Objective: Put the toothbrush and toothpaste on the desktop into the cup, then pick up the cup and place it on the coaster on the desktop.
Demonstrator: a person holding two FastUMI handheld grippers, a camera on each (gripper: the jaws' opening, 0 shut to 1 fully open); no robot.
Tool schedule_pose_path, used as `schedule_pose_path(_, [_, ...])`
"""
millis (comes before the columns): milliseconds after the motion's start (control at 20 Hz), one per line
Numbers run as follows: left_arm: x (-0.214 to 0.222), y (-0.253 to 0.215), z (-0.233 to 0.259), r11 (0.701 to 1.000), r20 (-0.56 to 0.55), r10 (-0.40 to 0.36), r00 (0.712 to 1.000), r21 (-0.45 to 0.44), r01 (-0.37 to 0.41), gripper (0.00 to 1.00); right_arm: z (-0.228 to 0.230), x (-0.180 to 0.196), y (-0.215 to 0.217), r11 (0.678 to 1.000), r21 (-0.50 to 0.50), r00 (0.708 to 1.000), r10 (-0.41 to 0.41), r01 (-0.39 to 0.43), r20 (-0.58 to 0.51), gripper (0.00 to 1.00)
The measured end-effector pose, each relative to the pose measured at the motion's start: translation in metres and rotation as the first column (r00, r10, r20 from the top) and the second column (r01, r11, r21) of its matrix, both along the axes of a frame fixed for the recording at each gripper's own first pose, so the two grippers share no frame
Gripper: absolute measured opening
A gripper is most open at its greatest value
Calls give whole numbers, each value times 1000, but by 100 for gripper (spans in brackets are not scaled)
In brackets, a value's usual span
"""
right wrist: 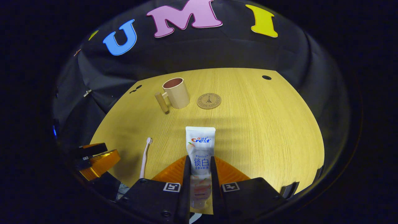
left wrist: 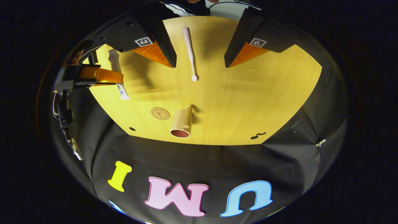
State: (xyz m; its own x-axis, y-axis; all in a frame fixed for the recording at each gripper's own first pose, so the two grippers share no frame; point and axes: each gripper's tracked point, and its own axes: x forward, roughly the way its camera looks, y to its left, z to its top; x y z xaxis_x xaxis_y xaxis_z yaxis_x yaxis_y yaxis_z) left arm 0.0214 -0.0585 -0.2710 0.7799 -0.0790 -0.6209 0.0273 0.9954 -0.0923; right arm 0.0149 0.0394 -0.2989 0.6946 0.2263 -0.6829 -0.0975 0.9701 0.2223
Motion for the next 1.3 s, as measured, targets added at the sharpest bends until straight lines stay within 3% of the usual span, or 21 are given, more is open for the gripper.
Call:
schedule_pose_path(50, [3, -3, -7, 1000, -14, 0, 1000, 11, 0, 96, 1, 1, -4, 1000, 7, 1000, 2, -2, 2, 33])
schedule_pose_path(750, [26, -26, -75, 995, -169, 13, 986, 102, 4, 87, -7, 20, -40, 996, 69, 998, 64, -63, -15, 33])
schedule_pose_path(1000, [25, -25, -90, 991, -216, 25, 976, 133, 4, 69, -11, 28, -49, 994, 81, 997, 74, -72, -25, 33])
schedule_pose_path(1250, [27, -30, -90, 996, -215, 28, 976, 92, -8, 62, -16, 33, -50, 991, 104, 996, 86, -81, -39, 33])
schedule_pose_path(1300, [28, -31, -91, 997, -220, 36, 975, 79, -19, 55, -16, 34, -50, 991, 107, 995, 89, -84, -39, 33])
